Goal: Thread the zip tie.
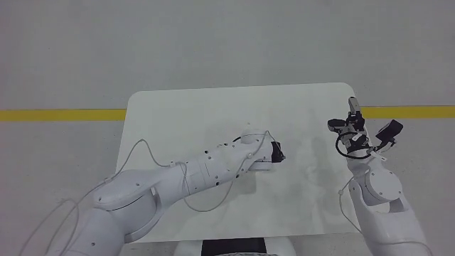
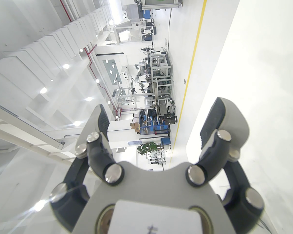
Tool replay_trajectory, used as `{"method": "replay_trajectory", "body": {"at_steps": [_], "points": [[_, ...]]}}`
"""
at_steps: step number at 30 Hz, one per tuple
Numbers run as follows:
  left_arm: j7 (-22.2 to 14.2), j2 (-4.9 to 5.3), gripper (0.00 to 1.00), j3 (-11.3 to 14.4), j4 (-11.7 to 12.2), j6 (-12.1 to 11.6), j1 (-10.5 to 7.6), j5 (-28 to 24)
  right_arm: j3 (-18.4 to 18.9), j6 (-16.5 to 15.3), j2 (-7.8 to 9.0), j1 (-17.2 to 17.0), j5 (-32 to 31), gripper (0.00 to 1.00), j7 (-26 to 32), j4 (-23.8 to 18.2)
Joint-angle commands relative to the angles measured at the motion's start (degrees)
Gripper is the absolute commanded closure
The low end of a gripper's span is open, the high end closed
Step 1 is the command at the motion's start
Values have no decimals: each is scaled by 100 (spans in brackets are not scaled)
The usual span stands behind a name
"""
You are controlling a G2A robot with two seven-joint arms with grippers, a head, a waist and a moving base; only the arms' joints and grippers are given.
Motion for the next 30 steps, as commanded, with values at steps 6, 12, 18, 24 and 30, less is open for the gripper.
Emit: {"method": "replay_trajectory", "body": {"at_steps": [6, 12, 18, 24, 30], "points": [[62, -45, 78, 0, 65, 0, 42, 233, 0, 0, 0, 0, 0, 0, 0, 0], [94, -73, 76, 0, 48, 0, 24, 294, 0, 0, 0, 0, 0, 0, 0, 0], [115, -88, 75, 0, 23, 0, 27, 378, 0, 0, 0, 0, 0, 0, 0, 0], [114, -103, 74, 0, 33, 0, 90, 490, 0, 0, 0, 0, 0, 0, 0, 0], [140, -123, 75, 0, 136, 0, 187, 615, 0, 0, 0, 0, 0, 0, 0, 0]]}}
